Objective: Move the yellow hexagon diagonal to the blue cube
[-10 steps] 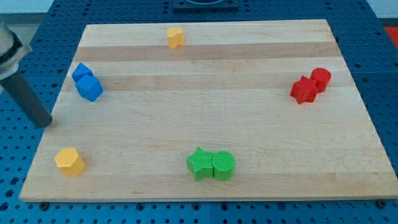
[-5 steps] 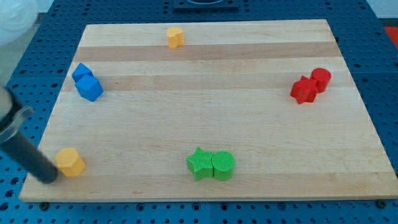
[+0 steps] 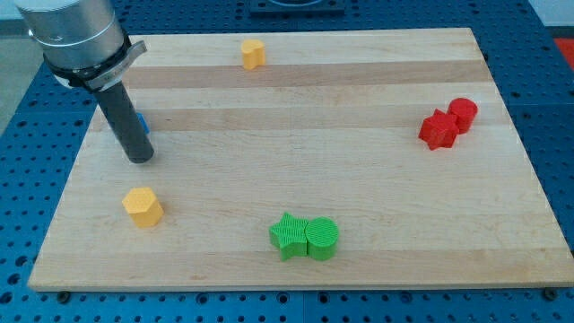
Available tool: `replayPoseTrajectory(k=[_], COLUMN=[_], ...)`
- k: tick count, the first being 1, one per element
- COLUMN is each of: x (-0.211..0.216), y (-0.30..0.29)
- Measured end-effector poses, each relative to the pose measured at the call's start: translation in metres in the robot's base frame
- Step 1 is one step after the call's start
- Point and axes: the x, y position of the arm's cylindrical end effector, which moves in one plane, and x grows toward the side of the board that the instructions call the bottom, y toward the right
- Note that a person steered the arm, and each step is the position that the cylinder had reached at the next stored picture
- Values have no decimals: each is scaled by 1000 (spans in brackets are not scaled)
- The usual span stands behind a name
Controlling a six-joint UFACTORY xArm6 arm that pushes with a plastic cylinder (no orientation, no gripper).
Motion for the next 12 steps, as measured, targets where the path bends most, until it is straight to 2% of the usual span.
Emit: replayPoseTrajectory(k=[2,4,5,6,7,10,11,12], x=[32,87,131,145,126,125,108,61], y=[-37,-67,-39,-13,-7,21,39,39])
